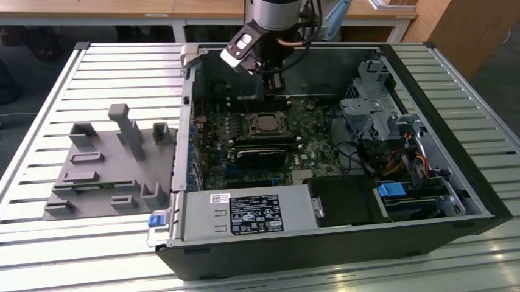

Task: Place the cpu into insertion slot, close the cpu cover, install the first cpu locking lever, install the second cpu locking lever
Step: 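Install the first cpu locking lever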

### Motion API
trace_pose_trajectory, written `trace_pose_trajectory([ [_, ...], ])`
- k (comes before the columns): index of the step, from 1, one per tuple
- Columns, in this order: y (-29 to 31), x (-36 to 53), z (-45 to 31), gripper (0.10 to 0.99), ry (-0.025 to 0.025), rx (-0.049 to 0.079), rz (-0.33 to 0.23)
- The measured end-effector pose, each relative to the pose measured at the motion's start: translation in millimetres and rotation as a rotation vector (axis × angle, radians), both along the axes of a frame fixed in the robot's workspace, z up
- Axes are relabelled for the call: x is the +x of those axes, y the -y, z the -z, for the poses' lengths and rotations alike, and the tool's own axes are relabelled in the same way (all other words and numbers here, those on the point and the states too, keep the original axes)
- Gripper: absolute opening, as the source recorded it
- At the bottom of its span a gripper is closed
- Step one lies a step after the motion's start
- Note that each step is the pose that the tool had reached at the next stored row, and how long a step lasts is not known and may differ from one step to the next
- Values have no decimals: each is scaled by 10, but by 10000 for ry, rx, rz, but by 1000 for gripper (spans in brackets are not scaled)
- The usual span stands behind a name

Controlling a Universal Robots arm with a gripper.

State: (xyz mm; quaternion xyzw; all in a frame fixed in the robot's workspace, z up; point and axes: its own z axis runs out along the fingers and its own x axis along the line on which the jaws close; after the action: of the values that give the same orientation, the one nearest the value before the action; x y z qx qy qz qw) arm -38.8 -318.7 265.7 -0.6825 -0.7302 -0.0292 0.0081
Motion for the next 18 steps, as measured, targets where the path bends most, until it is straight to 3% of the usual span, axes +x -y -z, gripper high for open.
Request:
trace_pose_trajectory([
  [11, 0, 0, 19, 106, -2, -3, -1999],
  [18, 0, 0, 29, 106, -8, 1, -2839],
])
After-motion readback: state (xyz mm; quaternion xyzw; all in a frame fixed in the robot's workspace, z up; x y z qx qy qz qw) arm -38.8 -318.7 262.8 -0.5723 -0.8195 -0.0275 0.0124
